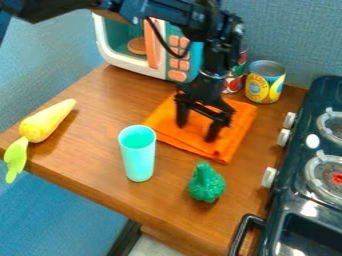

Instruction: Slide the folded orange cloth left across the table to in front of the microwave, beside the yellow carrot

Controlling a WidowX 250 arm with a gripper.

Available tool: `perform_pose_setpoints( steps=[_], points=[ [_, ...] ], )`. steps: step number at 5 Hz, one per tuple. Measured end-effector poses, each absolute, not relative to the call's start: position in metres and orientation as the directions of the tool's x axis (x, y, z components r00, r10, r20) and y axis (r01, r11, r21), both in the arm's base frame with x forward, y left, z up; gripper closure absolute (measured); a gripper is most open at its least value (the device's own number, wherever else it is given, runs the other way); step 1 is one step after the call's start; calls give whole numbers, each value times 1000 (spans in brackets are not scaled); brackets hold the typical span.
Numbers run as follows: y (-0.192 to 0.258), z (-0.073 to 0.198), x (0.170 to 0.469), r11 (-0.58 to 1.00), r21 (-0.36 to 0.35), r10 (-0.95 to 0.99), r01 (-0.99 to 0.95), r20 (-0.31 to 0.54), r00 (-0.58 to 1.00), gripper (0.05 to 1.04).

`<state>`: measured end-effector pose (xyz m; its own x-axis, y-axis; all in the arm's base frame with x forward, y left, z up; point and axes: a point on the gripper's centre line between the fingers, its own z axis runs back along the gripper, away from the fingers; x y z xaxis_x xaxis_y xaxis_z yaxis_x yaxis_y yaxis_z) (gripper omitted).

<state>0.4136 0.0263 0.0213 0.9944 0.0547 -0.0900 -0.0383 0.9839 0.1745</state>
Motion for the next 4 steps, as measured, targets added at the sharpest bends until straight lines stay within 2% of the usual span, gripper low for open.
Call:
perform_pose_setpoints(
  steps=[1,2,3,4],
  points=[
    [92,26,402,967,214,167,-134,-141,976,77],
    [128,24,399,960,212,225,-185,-185,957,79],
    [142,21,398,956,204,258,-213,-227,939,79],
    [144,21,400,965,172,236,-199,-230,944,79]
  ],
)
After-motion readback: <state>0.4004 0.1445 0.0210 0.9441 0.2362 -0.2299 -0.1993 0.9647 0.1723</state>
